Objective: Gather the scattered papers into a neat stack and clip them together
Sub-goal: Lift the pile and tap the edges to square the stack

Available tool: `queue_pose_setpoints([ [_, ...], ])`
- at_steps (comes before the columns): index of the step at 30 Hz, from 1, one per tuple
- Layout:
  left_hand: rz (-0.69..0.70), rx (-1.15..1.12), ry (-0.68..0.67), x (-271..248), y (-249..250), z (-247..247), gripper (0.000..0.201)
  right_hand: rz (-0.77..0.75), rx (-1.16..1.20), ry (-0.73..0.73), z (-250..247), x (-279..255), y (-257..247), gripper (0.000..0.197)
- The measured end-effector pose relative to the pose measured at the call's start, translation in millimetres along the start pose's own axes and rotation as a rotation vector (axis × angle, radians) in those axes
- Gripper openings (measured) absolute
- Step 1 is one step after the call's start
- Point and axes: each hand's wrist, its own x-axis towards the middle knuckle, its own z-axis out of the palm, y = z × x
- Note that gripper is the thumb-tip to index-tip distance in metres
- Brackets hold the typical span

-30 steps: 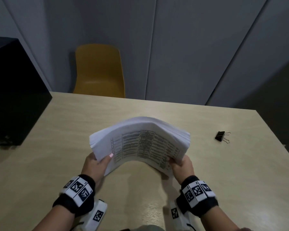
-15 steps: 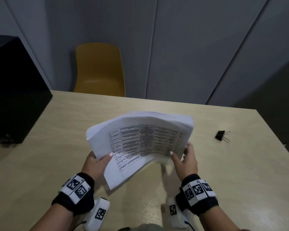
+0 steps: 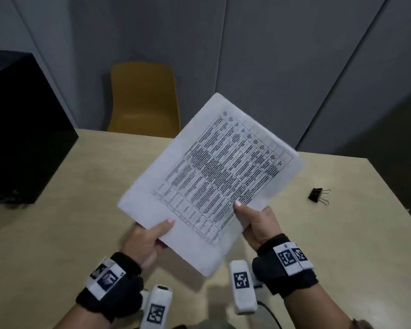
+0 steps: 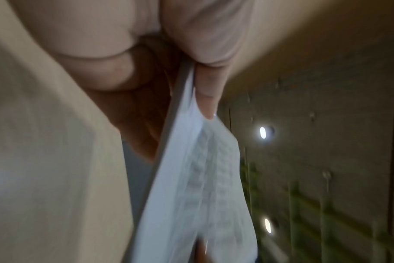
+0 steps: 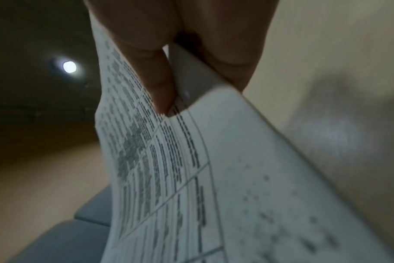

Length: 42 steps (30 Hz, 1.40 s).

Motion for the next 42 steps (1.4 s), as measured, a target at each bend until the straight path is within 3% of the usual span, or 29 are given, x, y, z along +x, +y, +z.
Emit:
queue_pose_setpoints([
  [3,0.054,-0.020,-0.087,4.5,30.2,-21.1,0.090,-0.093,-0.183,-0.036,-18.2,-1.9,-13.8,0.030],
  [7,-0.008,0.235,-0.250,6.8,57.7,-32.4,0.099,-0.116,-0.358,-0.063,-31.3,-3.5,-23.5,0.023],
  [10,0.066,0.463,-0.277,8.8,56.4,-11.6,0.095,-0.135,-0.511,-0.102,-23.7,-8.4,-19.4,0.020],
  [13,0.188,0.546,-0.178,11.1,44.5,5.1,0.077,-0.192,-0.613,-0.072,-13.6,-11.8,-7.5,0.013],
  [15,0.290,0.574,-0.123,12.9,39.5,13.2,0.051,-0.276,-0.635,0.003,-9.1,-10.9,-2.9,0.013],
  [17,0.380,0.619,-0.113,12.2,41.0,23.1,0.027,-0.370,-0.588,0.045,-3.9,-10.2,-3.0,0.037],
  [19,0.439,0.661,-0.079,12.3,45.1,30.2,0.029,-0.407,-0.541,0.020,-0.3,-10.0,-5.5,0.048],
  [22,0.524,0.661,-0.038,11.6,50.8,31.6,0.025,-0.453,-0.513,-0.013,1.2,-11.8,-8.5,0.032],
  [24,0.565,0.612,-0.006,12.6,50.8,27.3,0.033,-0.493,-0.511,-0.025,-2.0,-11.6,-11.1,0.031],
  [26,0.550,0.557,0.012,14.3,49.1,22.6,0.037,-0.499,-0.510,-0.027,-2.9,-10.4,-13.2,0.032],
  [30,0.565,0.612,0.020,16.2,44.7,26.7,0.021,-0.507,-0.516,0.018,0.4,-6.4,-12.0,0.035],
  [34,0.606,0.589,0.043,14.2,49.1,33.8,0.026,-0.561,-0.481,0.034,5.7,-10.0,-14.5,0.041],
  [39,0.565,0.579,0.022,14.7,45.3,28.3,0.032,-0.564,-0.463,0.009,7.7,-11.7,-13.1,0.033],
  [42,0.548,0.621,0.058,14.4,41.0,30.1,0.014,-0.552,-0.450,0.032,11.3,-9.6,-11.1,0.024],
])
